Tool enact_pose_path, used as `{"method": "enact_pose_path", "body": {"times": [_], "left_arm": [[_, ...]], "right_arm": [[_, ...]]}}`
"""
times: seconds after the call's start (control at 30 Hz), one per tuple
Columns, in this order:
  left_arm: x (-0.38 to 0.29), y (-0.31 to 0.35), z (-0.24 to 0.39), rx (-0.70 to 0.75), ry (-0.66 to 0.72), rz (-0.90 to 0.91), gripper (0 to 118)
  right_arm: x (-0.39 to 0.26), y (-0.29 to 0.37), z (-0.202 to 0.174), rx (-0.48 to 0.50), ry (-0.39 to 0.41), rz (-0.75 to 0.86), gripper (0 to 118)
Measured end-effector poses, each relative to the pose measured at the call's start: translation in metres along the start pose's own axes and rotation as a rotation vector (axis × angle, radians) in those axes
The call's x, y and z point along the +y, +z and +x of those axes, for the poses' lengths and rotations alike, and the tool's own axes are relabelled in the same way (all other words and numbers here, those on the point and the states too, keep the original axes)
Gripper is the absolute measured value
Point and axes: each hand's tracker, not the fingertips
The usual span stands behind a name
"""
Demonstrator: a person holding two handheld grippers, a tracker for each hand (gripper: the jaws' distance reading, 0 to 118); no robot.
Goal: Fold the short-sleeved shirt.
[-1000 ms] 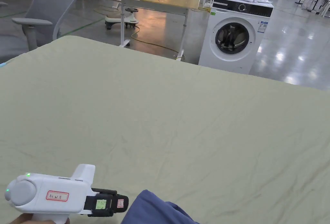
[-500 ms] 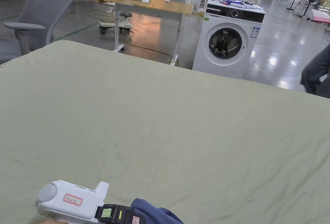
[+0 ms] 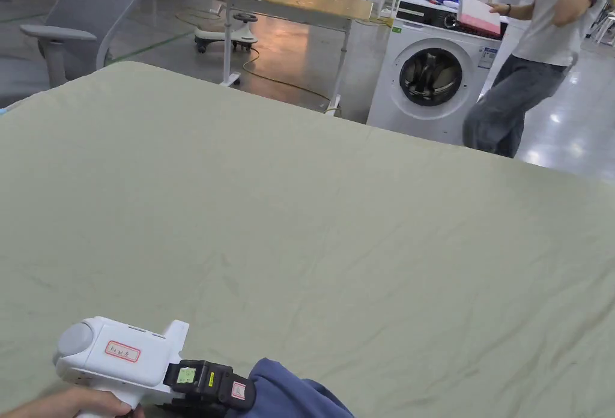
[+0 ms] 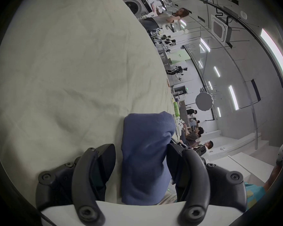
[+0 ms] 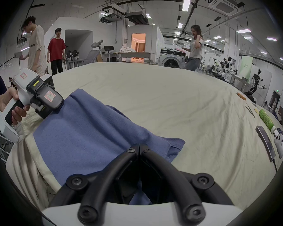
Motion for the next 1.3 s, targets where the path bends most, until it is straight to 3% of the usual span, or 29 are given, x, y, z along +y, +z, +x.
{"method": "enact_pose_path", "body": {"times": [0.27, 0.3, 0.37, 0.53, 0.83, 1.13, 1.3], "left_arm": [[-0.004, -0.034, -0.006, -0.087, -0.04, -0.041, 68], [-0.003, -0.033, -0.006, -0.089, -0.032, -0.043, 64], [-0.003, -0.03, -0.002, -0.053, -0.025, -0.035, 33], [-0.013, -0.02, 0.019, -0.017, -0.045, -0.01, 24], [-0.005, 0.031, 0.07, 0.048, -0.097, 0.06, 21], [0.031, 0.169, 0.061, 0.233, -0.057, 0.203, 21], [0.052, 0.25, 0.055, 0.376, -0.035, 0.255, 21]], "right_arm": [[0.001, 0.0, -0.002, -0.004, 0.003, -0.003, 0], [0.001, 0.0, -0.002, -0.004, 0.0, -0.004, 0], [0.001, 0.001, -0.002, -0.006, 0.001, -0.004, 0], [0.003, 0.003, -0.003, 0.004, 0.002, 0.007, 0], [0.034, 0.014, 0.006, 0.015, 0.007, 0.088, 0], [0.103, 0.006, 0.044, -0.022, -0.023, 0.213, 0], [0.134, 0.003, 0.078, -0.093, -0.043, 0.271, 0]]}}
